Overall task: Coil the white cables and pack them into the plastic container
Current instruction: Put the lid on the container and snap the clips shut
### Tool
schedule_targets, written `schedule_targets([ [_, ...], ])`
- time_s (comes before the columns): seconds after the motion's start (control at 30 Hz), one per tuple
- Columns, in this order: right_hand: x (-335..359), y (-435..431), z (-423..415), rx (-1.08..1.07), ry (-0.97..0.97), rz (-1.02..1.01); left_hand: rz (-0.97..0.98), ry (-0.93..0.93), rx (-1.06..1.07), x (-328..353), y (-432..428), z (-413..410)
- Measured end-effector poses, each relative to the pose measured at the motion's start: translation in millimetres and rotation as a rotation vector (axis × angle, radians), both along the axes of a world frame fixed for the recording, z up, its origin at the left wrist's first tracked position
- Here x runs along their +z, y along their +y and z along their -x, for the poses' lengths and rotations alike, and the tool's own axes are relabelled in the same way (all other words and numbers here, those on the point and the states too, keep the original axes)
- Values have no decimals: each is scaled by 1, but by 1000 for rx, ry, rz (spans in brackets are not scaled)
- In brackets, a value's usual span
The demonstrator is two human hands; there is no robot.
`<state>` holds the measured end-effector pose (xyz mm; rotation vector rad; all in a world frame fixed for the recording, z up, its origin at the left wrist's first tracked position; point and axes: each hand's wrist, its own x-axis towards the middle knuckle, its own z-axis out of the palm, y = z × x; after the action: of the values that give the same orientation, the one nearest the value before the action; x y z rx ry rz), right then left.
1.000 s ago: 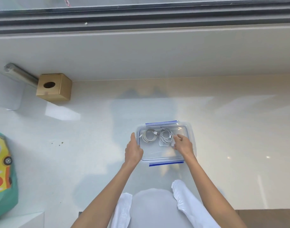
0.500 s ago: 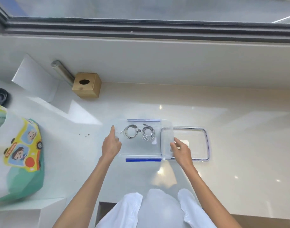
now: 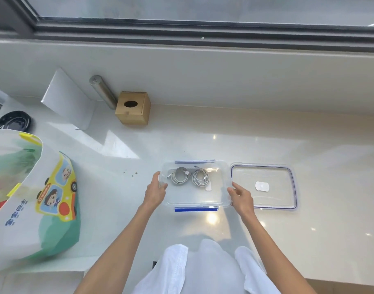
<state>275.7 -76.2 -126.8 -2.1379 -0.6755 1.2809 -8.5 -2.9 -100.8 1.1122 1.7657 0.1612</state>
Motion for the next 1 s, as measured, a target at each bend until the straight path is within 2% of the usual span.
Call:
schedule_targets([
  [0.07, 0, 0, -7, 0, 51, -6, 44, 13, -5, 4, 2, -7],
  [0.1, 0, -1, -10, 0, 95, -8, 29, 94, -5, 8, 3, -13],
  [0.13, 1, -1, -14, -1, 126, -13, -38, 211, -1, 14, 3, -23],
  [0.2, 4, -5, -31, -31, 98, -44, -333, 359, -31, 29, -1, -55],
  [0.27, 8, -10, -62, -123, 2, -68, -569, 265, -145, 41, -8, -107],
  [0.3, 8, -12, -82, -168, -58, -57, -588, 155, -198, 44, -13, -138],
  [0.37, 8, -14, -123, -247, -163, -7, -400, -93, -220, 45, -18, -200],
  [0.43, 7, -14, -162, -285, -269, 74, -173, -166, -235, 38, -17, -251],
  [0.53, 0, -12, -205, -201, -338, 196, -33, 26, -272, 13, -12, -294],
  [0.63, -13, -11, -233, -51, -327, 258, 52, 144, -176, -4, -6, -315],
  [0.83, -25, -12, -265, 68, -305, 237, -30, 323, -86, -28, -14, -332],
  [0.9, -26, -19, -277, 45, -303, 236, -30, 358, -36, -33, -21, -336],
  [1.0, -22, -32, -297, 35, -280, 214, 41, 315, -17, -34, -31, -343],
])
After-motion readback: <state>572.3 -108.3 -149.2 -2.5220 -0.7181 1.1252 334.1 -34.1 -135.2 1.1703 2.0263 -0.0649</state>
